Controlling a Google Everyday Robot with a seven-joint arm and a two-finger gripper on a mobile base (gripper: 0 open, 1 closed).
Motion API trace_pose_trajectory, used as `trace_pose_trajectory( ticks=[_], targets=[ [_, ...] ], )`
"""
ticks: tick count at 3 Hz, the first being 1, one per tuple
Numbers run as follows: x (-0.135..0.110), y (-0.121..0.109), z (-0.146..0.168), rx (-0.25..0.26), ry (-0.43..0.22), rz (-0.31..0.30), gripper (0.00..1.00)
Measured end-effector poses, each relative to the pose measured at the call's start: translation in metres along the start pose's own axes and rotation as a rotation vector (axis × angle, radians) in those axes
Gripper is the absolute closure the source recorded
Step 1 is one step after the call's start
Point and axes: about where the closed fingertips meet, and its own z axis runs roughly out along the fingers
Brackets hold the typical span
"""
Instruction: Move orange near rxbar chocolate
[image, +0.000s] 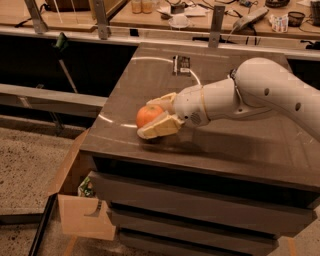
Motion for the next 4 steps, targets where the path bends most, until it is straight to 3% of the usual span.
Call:
trace_pose_trajectory(
  ticks=[1,2,3,4],
  targets=[
    [-0.009,-0.016,-0.015,0.09,-0.035,-0.003,0.64],
    [-0.028,-0.051,-0.086,0.4,-0.054,-0.057,0.94],
    [-0.033,-0.064,-0.142,0.634,-0.042,-0.07,1.0],
    [-0.037,-0.079,-0.159,0.725,-0.052,-0.072,1.0]
  ],
)
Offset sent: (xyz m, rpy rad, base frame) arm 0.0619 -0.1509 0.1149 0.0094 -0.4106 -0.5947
